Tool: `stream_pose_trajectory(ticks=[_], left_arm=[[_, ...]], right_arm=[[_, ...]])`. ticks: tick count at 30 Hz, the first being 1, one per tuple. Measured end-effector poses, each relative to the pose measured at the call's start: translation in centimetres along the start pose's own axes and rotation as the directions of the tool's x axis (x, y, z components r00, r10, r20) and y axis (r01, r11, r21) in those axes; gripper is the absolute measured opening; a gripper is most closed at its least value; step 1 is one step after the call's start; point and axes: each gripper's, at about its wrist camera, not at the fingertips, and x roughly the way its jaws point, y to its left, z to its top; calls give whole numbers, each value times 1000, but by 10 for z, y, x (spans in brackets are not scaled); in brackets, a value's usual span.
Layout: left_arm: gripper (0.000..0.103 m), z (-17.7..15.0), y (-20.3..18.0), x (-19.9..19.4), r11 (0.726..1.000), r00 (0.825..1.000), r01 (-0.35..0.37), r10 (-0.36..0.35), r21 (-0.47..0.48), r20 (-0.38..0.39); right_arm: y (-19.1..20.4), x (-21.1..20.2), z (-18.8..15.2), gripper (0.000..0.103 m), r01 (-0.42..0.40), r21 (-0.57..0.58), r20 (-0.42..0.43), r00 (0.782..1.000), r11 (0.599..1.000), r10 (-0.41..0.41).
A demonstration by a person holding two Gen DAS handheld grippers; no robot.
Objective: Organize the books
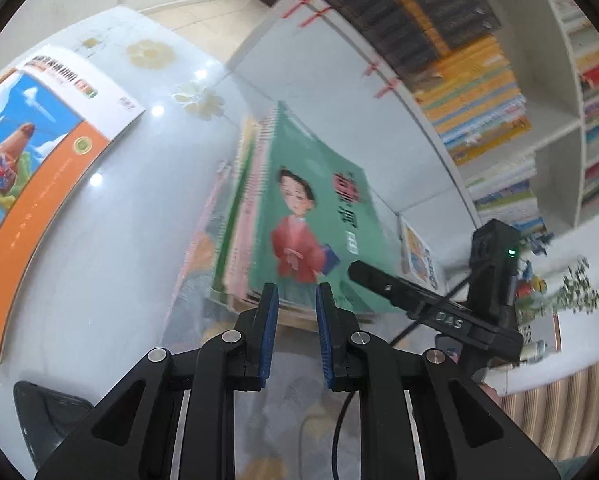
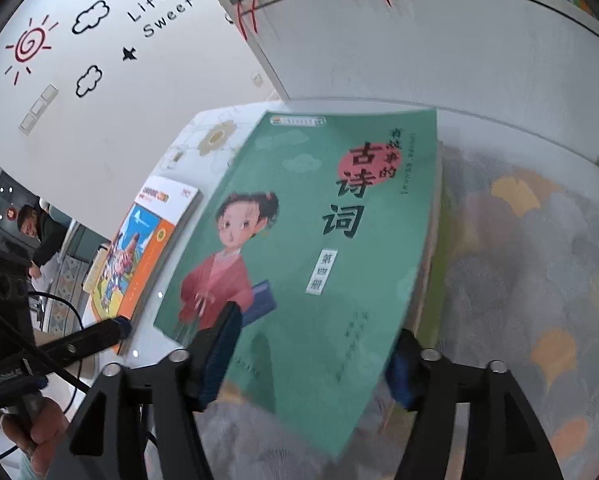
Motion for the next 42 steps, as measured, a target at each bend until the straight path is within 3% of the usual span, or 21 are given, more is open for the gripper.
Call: stream_pose_trajectory(ticks=[5, 9, 11, 15, 20, 27, 32, 38, 42], left_arm=[[18, -11, -52, 13, 988, 997, 48, -39, 148, -66], [20, -28, -103, 42, 963, 982, 143, -108, 230, -157], [20, -40, -135, 65, 945, 970, 185, -131, 270, -205], [20, -64, -193, 115, 914, 957, 203, -110, 351, -267], [20, -65, -245, 194, 924, 962, 144, -46, 354, -271], [20, -47, -270, 283, 944, 970, -18, 97, 329, -225], [20, -26, -264, 327, 964, 968, -105, 156, 245, -199], [20, -11, -259, 361, 955, 964, -166, 209, 245, -162], [20, -2, -252, 379, 963, 965, -165, 202, 213, -167]], right_arm=[[-26, -26, -32, 67, -9, 122, 7, 1000, 992, 9], [-62, -53, -76, 67, -10, 233, 21, 1000, 972, 5], [-83, -73, -101, 68, 35, 259, 28, 999, 965, -44], [-136, -110, -138, 69, 94, 341, 37, 993, 935, -114], [-229, -156, -154, 69, 151, 480, 68, 976, 864, -208], [-340, -215, -143, 69, 187, 605, 144, 930, 774, -337], [-390, -220, -108, 71, 253, 585, 141, 904, 771, -403], [-429, -189, -85, 70, 281, 568, 125, 899, 773, -419], [-445, -173, -70, 70, 281, 564, 123, 901, 777, -415]])
